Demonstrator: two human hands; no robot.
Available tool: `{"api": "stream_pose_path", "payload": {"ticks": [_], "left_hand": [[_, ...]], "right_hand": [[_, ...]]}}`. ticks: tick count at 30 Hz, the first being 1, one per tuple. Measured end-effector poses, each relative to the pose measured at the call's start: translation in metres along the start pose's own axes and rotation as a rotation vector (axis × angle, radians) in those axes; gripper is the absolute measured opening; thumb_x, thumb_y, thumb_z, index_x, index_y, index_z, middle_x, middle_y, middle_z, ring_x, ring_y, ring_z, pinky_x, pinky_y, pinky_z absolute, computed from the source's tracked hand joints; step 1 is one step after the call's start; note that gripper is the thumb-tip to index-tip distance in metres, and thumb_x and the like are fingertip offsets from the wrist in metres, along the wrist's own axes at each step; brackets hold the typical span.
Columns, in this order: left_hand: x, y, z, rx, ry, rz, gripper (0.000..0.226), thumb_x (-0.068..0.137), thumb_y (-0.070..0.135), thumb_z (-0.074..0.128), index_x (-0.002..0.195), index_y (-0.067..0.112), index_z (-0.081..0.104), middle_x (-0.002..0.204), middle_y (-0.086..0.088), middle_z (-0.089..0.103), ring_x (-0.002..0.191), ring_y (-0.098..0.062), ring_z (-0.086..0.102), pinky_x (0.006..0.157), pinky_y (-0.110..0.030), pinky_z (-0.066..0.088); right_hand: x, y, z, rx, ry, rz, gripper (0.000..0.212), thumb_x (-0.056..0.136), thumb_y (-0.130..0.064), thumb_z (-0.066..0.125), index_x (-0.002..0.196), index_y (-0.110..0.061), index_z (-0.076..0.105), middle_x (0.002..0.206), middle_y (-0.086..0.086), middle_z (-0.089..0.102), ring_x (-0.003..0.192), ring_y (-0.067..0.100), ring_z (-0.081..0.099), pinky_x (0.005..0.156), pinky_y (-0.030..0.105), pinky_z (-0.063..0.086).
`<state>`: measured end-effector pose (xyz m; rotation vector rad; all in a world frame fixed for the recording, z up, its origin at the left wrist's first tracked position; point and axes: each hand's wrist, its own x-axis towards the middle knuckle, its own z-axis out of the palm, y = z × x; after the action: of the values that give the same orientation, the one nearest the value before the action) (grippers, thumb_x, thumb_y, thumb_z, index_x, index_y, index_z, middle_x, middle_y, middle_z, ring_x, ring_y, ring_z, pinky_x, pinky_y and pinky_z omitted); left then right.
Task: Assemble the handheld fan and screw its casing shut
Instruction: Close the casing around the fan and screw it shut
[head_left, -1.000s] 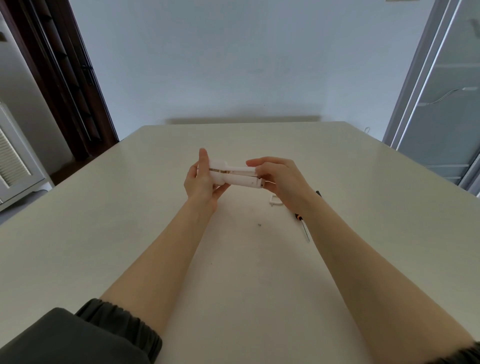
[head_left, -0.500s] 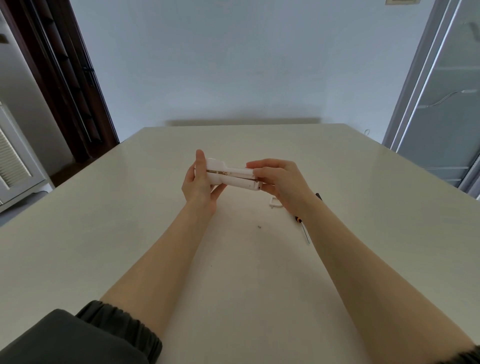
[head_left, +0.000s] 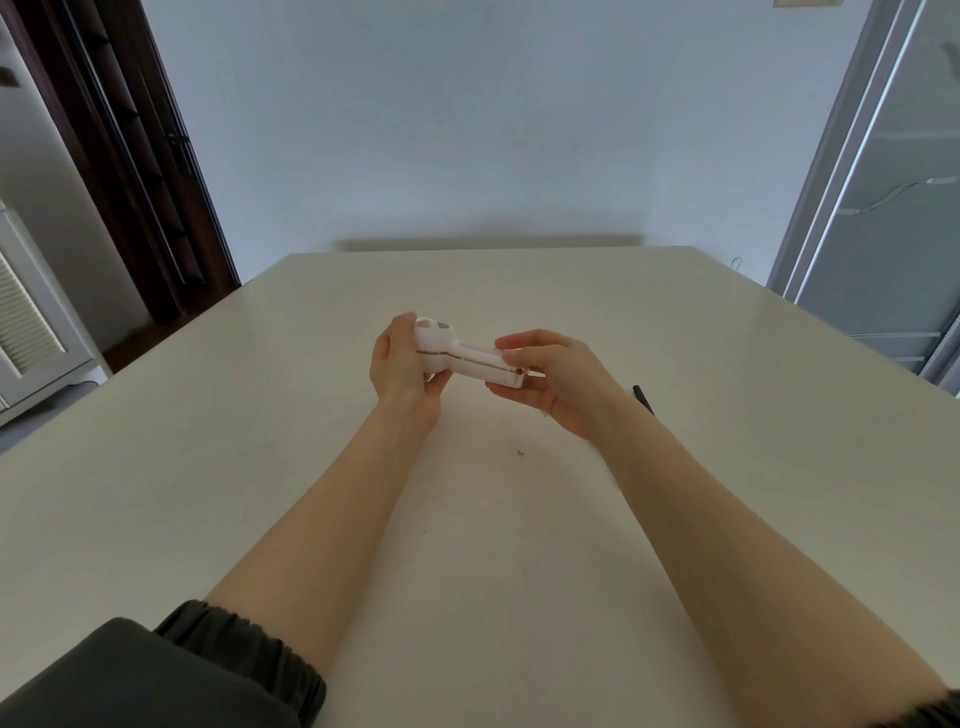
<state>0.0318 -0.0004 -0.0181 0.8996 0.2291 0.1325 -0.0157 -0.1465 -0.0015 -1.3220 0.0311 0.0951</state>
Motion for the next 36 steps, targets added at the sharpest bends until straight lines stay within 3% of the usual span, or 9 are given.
{"api": "stream_pose_path", "payload": {"ticks": [4, 7, 11, 15, 24, 30, 32, 34, 36], "left_hand": [[0.001, 0.002, 0.001, 0.066, -0.067, -0.030, 0.006, 0.088, 0.012, 0.048, 0.090, 0.009, 0.052, 0.081, -0.005, 0.058, 0.080, -0.024, 0.054, 0.067, -0.033, 0.050], [-0.002, -0.002, 0.002, 0.161, -0.108, -0.038, 0.028, 0.090, 0.010, 0.055, 0.116, 0.011, 0.046, 0.093, -0.004, 0.056, 0.080, -0.021, 0.057, 0.068, -0.037, 0.053], [-0.005, -0.004, 0.001, 0.159, -0.155, -0.056, 0.032, 0.091, 0.015, 0.060, 0.120, 0.019, 0.046, 0.111, -0.006, 0.054, 0.083, -0.018, 0.060, 0.068, -0.036, 0.056], [-0.005, -0.001, 0.000, 0.146, -0.282, -0.077, 0.035, 0.090, 0.012, 0.060, 0.123, 0.019, 0.051, 0.112, -0.007, 0.058, 0.092, -0.021, 0.061, 0.067, -0.034, 0.058], [-0.009, -0.002, 0.002, 0.297, -0.372, -0.010, 0.033, 0.089, 0.011, 0.060, 0.120, 0.023, 0.060, 0.111, -0.009, 0.062, 0.086, -0.021, 0.064, 0.066, -0.031, 0.058], [-0.006, -0.006, 0.002, 0.305, -0.334, 0.005, 0.065, 0.085, 0.013, 0.067, 0.142, 0.022, 0.037, 0.130, -0.011, 0.051, 0.097, -0.022, 0.065, 0.075, -0.035, 0.059], [-0.007, -0.007, 0.003, 0.305, -0.345, 0.005, 0.057, 0.086, 0.016, 0.067, 0.137, 0.019, 0.041, 0.122, -0.010, 0.055, 0.096, -0.023, 0.064, 0.076, -0.035, 0.058], [-0.008, -0.005, 0.006, 0.285, -0.413, -0.019, 0.028, 0.091, 0.026, 0.060, 0.114, 0.012, 0.056, 0.102, -0.008, 0.063, 0.090, -0.024, 0.061, 0.073, -0.033, 0.054], [-0.009, -0.003, 0.007, 0.214, -0.457, -0.089, 0.027, 0.093, 0.040, 0.052, 0.096, 0.015, 0.060, 0.090, -0.006, 0.064, 0.088, -0.026, 0.057, 0.080, -0.037, 0.046]], "right_hand": [[0.002, 0.003, 0.000, -0.048, 0.045, 0.007, 0.017, 0.084, 0.010, 0.055, 0.094, 0.000, 0.064, 0.107, 0.022, 0.057, 0.094, 0.033, 0.060, 0.083, 0.038, 0.057], [0.003, 0.005, 0.000, -0.100, 0.078, 0.011, 0.022, 0.081, 0.011, 0.056, 0.096, -0.003, 0.064, 0.113, 0.023, 0.056, 0.098, 0.033, 0.060, 0.082, 0.038, 0.057], [0.002, 0.005, -0.001, -0.065, 0.107, 0.089, 0.028, 0.077, 0.011, 0.056, 0.103, 0.003, 0.062, 0.106, 0.021, 0.054, 0.097, 0.035, 0.061, 0.083, 0.039, 0.058], [-0.003, 0.002, 0.001, 0.043, 0.035, 0.201, 0.018, 0.083, -0.001, 0.060, 0.099, 0.006, 0.058, 0.101, 0.024, 0.057, 0.083, 0.034, 0.066, 0.078, 0.038, 0.060], [-0.003, 0.004, 0.000, -0.139, -0.084, 0.298, 0.029, 0.090, -0.028, 0.062, 0.099, 0.000, 0.062, 0.081, 0.015, 0.069, 0.065, 0.022, 0.067, 0.060, 0.026, 0.057], [-0.001, 0.005, -0.002, -0.084, -0.124, 0.303, 0.027, 0.094, -0.024, 0.057, 0.103, 0.002, 0.059, 0.083, 0.015, 0.066, 0.066, 0.021, 0.064, 0.062, 0.026, 0.054], [-0.002, 0.006, -0.003, -0.051, -0.145, 0.326, 0.026, 0.095, -0.024, 0.053, 0.102, 0.000, 0.059, 0.083, 0.013, 0.065, 0.065, 0.019, 0.062, 0.060, 0.025, 0.051], [-0.002, 0.006, -0.003, 0.019, -0.174, 0.360, 0.028, 0.096, -0.026, 0.050, 0.106, -0.001, 0.057, 0.082, 0.011, 0.064, 0.062, 0.018, 0.060, 0.058, 0.024, 0.050], [-0.002, 0.006, -0.003, 0.086, -0.198, 0.390, 0.030, 0.096, -0.028, 0.047, 0.109, -0.002, 0.057, 0.080, 0.010, 0.064, 0.060, 0.017, 0.059, 0.058, 0.024, 0.049]]}}
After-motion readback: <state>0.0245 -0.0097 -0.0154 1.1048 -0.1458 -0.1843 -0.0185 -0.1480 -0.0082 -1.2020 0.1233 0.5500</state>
